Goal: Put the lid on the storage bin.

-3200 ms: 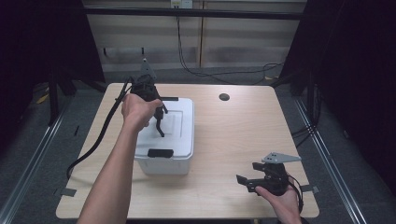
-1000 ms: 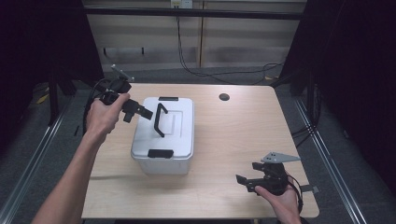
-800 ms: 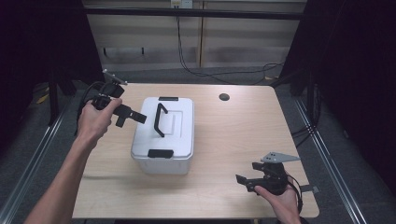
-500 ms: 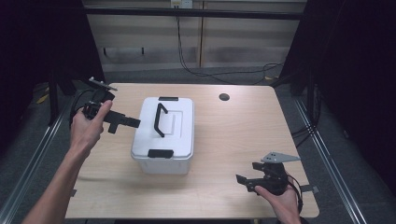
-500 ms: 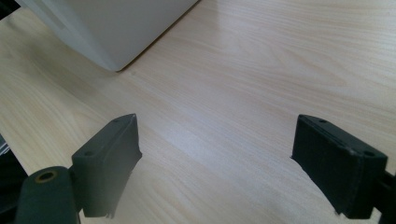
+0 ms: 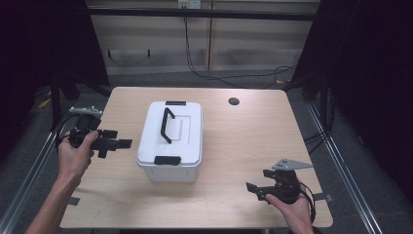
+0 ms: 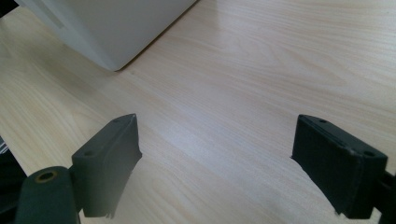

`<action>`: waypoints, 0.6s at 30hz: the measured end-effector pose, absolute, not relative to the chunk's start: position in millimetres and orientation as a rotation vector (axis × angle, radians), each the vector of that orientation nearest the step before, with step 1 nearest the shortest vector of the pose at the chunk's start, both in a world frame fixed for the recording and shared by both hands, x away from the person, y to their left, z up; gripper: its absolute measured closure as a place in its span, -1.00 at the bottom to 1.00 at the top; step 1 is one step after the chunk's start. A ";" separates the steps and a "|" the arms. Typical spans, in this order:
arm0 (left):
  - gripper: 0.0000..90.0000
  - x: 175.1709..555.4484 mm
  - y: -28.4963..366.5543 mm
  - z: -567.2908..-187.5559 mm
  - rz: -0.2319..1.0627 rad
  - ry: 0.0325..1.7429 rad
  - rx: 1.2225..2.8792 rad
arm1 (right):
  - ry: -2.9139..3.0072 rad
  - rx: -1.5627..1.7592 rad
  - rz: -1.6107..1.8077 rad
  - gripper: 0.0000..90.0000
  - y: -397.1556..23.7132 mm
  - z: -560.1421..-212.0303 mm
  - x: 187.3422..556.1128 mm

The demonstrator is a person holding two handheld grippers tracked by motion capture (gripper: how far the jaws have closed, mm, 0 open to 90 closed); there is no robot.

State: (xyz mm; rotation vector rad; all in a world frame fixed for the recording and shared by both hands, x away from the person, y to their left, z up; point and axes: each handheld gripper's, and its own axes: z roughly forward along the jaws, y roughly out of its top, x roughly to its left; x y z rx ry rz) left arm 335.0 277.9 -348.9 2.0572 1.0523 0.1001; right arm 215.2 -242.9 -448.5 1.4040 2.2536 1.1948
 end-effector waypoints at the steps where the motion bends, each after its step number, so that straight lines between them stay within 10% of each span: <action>1: -0.56 331.4 279.4 -350.2 0.127 1.053 2.052 | 2.254 1.404 1.195 -0.67 -243.0 -448.5 215.2; 18: -0.60 275.0 317.7 -415.5 0.178 1.115 1.967 | 2.221 1.397 1.201 -0.67 -243.7 -448.5 214.8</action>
